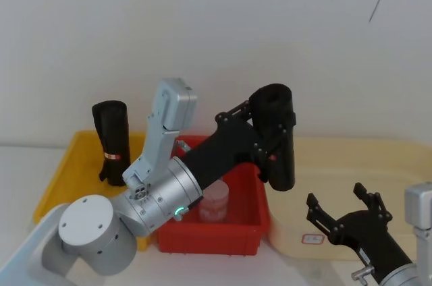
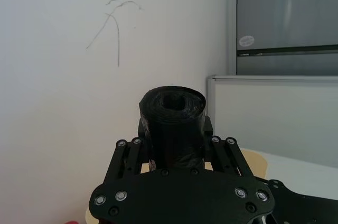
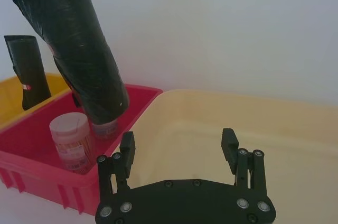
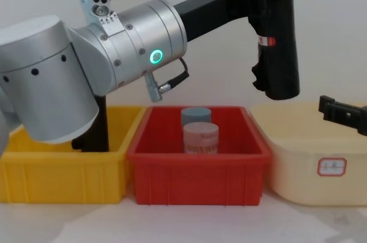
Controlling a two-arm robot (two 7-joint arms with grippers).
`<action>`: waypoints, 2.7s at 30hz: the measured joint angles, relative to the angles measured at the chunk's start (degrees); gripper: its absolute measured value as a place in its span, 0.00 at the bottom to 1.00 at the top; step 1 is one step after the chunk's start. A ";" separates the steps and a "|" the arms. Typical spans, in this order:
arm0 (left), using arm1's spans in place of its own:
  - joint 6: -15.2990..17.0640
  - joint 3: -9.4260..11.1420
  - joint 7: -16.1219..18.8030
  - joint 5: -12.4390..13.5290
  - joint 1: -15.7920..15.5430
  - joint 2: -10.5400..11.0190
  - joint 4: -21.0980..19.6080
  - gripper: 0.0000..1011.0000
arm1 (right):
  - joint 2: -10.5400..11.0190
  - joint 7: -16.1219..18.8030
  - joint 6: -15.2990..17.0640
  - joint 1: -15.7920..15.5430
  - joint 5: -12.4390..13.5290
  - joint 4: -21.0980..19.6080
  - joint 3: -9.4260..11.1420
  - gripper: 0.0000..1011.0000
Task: Pick up the garbage bag with the one hand and transfer it to the other hand.
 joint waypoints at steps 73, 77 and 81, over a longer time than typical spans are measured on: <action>-0.67 -1.73 4.80 -2.08 2.14 0.51 -0.63 0.52 | -0.82 8.37 -1.06 11.38 -10.34 4.05 -7.62 0.99; -0.67 -1.73 4.80 -2.07 2.14 0.51 -0.64 0.52 | -1.28 8.75 -0.93 12.06 -10.59 4.66 -7.85 0.99; -0.67 -1.73 4.79 -2.07 2.14 0.51 -0.63 0.52 | -1.76 9.08 -0.62 12.70 -10.76 5.19 -8.01 0.99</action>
